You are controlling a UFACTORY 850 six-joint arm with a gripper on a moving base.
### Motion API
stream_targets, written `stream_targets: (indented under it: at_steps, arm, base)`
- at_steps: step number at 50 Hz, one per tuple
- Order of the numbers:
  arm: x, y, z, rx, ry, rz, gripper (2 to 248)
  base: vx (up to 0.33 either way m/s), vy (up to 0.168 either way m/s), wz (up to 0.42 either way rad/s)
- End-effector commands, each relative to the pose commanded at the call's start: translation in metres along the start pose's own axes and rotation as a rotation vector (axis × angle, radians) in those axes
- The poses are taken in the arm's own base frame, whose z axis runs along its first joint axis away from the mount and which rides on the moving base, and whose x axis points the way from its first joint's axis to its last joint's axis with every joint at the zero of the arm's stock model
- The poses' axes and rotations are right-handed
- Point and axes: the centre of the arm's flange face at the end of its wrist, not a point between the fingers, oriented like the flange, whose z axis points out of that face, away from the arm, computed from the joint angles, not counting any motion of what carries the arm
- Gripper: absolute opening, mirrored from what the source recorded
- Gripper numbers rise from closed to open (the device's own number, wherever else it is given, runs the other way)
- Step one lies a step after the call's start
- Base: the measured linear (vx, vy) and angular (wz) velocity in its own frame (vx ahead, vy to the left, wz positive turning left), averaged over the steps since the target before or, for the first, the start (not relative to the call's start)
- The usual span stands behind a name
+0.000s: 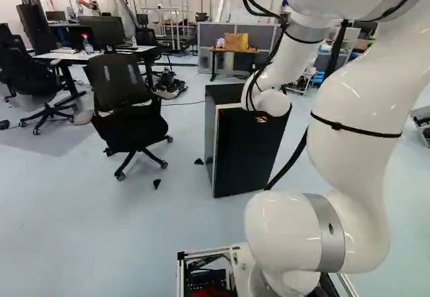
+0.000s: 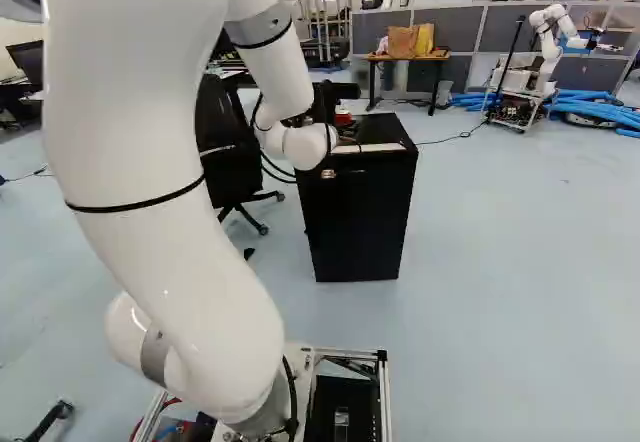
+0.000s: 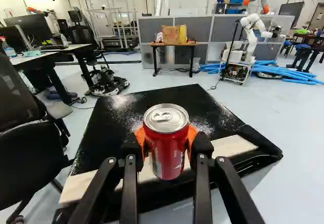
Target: Grab a drink from the fridge
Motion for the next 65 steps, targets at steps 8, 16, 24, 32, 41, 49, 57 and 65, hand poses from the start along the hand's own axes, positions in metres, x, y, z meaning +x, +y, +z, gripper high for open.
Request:
stream_targets:
  at_steps: [8, 16, 24, 32, 41, 49, 57, 65]
  arm:
    - [-0.009, -0.014, -0.028, 0.022, -0.016, -0.007, 99]
    - [-0.02, -0.027, -0.056, 0.044, -0.033, -0.015, 99]
    - [-0.031, -0.036, -0.082, 0.064, -0.047, -0.022, 99]
    - [-0.042, -0.044, -0.104, 0.082, -0.06, -0.029, 99]
    - [-0.053, -0.05, -0.126, 0.099, -0.073, -0.037, 99]
    - [-0.063, -0.053, -0.143, 0.112, -0.083, -0.043, 99]
    - [-0.071, -0.056, -0.157, 0.123, -0.091, -0.048, 99]
    - [-0.078, -0.058, -0.169, 0.132, -0.097, -0.052, 99]
  base:
    - [0.0, 0.0, 0.0]
    - [0.0, 0.0, 0.0]
    - [0.0, 0.0, 0.0]
    - [0.0, 0.0, 0.0]
    - [0.0, 0.0, 0.0]
    - [0.0, 0.0, 0.0]
    - [0.0, 0.0, 0.0]
    - [0.0, 0.0, 0.0]
